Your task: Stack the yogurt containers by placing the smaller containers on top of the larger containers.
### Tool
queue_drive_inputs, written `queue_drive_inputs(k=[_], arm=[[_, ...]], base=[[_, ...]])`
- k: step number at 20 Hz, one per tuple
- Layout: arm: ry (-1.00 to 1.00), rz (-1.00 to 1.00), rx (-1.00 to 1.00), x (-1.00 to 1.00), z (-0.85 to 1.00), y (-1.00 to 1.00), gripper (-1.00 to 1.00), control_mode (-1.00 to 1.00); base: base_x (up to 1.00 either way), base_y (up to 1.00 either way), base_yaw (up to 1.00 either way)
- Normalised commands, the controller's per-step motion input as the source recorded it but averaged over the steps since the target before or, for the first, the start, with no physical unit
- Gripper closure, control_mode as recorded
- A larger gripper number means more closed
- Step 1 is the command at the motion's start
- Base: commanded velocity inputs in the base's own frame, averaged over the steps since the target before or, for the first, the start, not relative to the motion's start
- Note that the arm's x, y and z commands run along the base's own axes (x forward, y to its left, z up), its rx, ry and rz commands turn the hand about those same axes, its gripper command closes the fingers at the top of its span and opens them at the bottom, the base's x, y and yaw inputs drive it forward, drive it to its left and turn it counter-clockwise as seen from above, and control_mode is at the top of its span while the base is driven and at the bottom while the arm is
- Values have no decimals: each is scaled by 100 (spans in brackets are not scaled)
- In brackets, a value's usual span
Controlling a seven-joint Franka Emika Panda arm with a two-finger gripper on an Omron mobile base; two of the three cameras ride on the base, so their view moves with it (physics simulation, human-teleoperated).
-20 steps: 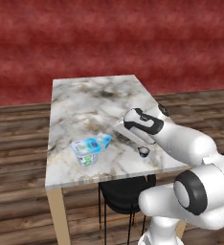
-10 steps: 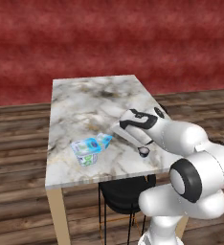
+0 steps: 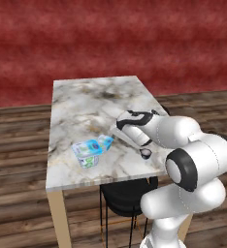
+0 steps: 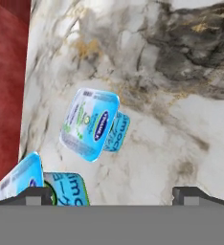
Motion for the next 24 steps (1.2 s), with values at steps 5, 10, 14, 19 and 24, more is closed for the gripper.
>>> queue_drive_inputs(k=[5, 10, 14, 19, 24], arm=[[0, -3, 0, 18, -16, 0, -100, -100], [0, -4, 0, 19, -14, 0, -100, -100], [0, -4, 0, 18, -8, 2, -100, -100], [-1, -3, 0, 20, -5, 5, -100, -100], [-2, -2, 0, 16, -12, 7, -100, -100]], base=[[0, 0, 0], [0, 0, 0], [0, 0, 0], [0, 0, 0], [0, 0, 0]])
